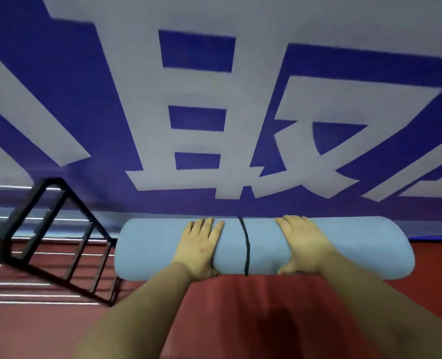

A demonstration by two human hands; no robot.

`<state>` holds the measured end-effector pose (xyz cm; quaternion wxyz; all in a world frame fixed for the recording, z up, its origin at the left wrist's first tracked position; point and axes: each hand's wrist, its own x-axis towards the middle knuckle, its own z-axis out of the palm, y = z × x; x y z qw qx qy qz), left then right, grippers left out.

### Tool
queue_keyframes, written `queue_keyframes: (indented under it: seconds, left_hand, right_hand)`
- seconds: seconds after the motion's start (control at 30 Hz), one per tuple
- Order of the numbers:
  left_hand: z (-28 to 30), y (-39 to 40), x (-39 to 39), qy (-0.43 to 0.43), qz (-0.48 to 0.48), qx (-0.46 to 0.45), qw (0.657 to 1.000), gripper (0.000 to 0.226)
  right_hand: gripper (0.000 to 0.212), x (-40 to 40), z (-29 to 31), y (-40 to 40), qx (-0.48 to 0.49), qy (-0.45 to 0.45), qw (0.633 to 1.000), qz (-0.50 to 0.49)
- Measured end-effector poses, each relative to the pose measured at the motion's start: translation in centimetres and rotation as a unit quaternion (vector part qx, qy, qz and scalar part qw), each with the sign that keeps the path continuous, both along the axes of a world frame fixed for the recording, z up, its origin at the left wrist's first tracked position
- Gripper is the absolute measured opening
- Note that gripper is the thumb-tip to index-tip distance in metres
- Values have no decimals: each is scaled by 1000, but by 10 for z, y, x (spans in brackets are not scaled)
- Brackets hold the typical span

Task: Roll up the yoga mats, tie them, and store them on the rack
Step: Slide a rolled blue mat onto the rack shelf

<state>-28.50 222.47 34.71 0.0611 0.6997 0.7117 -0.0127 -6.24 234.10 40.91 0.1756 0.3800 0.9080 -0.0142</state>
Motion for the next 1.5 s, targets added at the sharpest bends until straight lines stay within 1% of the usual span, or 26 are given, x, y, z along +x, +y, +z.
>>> queue_keyframes:
  seconds: [0.07,0.17,0.27,0.37,0.5,0.57,0.63,0.73,0.9,1.03,1.23,1.5]
  left_hand:
    - [-61,11,-11,9,-5,14,1000,113]
    - [-145,15,-23,26,-17,-2,1000,111]
    - [-209,14,-39,30,-18,8,999,108]
    - [-256,6,-59,25,-10,0,1000,110]
    - [-296,-4,-84,30,0,-8,1000,113]
    - [-310,-9,-99,28,5,-3,1000,112]
    - [-321,-14,-112,39,1,-11,999,110]
    - [-333,-18,-128,52,19,-22,998,109]
    - [-346,-29,-144,77,35,-20,996,108]
    - [-350,-37,-147,87,23,-11,996,104]
    - [-349,-40,-148,95,28,-3,995,109]
    - [-349,-50,-159,71,22,-25,997,111]
  right_hand:
    - [120,-10,-61,9,2,0,1000,1]
    - [120,-20,-151,12,-12,-4,1000,-10]
    - [120,-35,-223,13,0,7,1000,-1]
    - [121,-55,-268,9,-10,-1,1000,-2]
    - [122,-78,-306,-2,-8,-1,1000,6]
    - [121,-92,-323,-6,4,11,1000,16]
    - [121,-106,-335,-12,-8,12,1000,15]
    - [122,-128,-354,-17,4,20,1000,18]
    - [124,-148,-372,-28,1,40,999,21]
    - [125,-152,-377,-38,-21,30,999,13]
    - [121,-157,-374,-37,-25,52,998,18]
    - [121,-163,-379,-52,-17,43,999,14]
